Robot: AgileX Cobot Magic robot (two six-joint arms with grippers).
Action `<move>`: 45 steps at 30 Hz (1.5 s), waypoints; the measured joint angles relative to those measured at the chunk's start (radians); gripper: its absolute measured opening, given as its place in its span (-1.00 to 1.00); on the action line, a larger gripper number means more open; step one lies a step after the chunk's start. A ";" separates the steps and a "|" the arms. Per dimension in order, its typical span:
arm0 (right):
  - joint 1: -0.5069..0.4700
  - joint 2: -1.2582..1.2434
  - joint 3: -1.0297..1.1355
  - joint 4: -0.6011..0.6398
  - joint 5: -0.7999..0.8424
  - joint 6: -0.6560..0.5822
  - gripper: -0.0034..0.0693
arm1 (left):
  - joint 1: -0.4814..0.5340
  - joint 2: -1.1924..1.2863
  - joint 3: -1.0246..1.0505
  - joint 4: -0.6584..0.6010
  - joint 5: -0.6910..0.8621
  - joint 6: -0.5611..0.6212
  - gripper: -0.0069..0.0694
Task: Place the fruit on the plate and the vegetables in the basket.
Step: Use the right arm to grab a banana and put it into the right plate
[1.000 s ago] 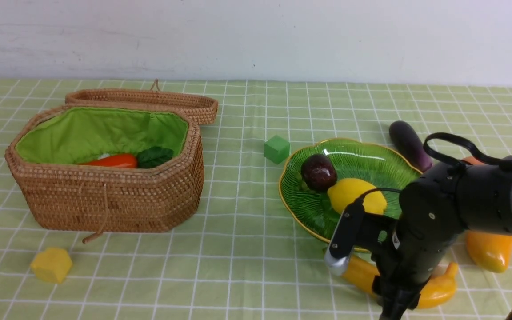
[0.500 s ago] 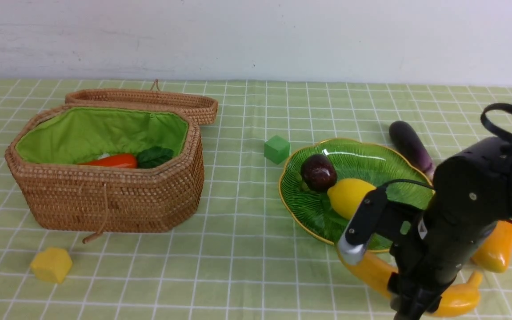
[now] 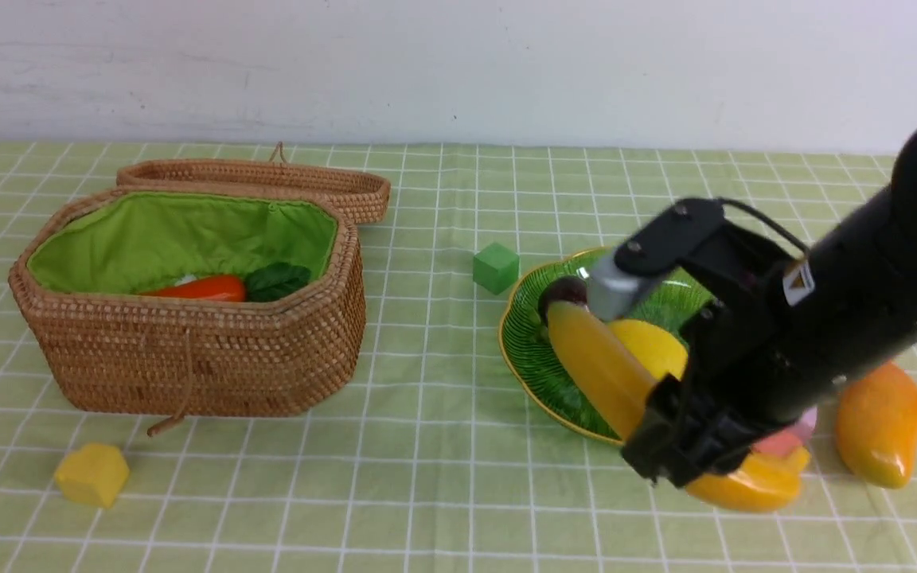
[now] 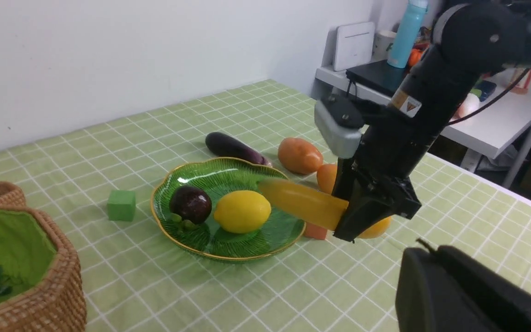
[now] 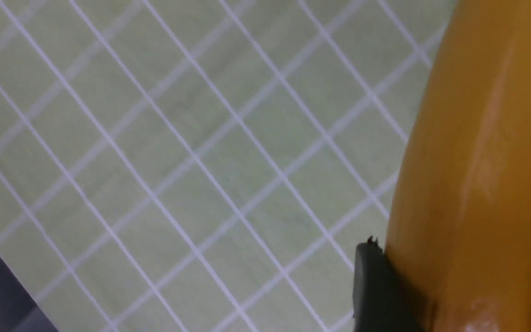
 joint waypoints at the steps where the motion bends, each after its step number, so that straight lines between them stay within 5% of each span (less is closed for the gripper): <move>1: 0.010 0.007 -0.017 0.004 -0.002 0.001 -0.02 | 0.000 0.000 0.000 0.017 -0.001 -0.014 -0.82; 7: 0.068 0.152 -0.333 0.018 -0.007 0.002 -0.02 | 0.000 0.000 0.000 0.264 -0.005 -0.238 -0.82; 12: 0.062 0.203 -0.443 -0.033 0.036 0.049 -0.02 | 0.000 0.000 0.000 0.342 -0.007 -0.317 -0.82; 22: -0.200 0.328 -0.443 -0.251 0.066 0.360 -0.02 | 0.000 0.000 0.000 0.344 -0.006 -0.326 -0.82; 27: -0.284 0.456 -0.439 -0.212 0.002 0.421 -0.02 | 0.000 0.000 0.000 0.251 0.005 -0.248 -0.82; 38: -0.302 0.582 -0.439 -0.221 -0.048 0.475 -0.01 | 0.000 0.000 0.000 0.039 0.054 -0.012 -0.81; 45: -0.302 0.571 -0.441 -0.272 -0.037 0.539 0.73 | 0.000 0.000 0.000 0.029 0.074 -0.006 -0.81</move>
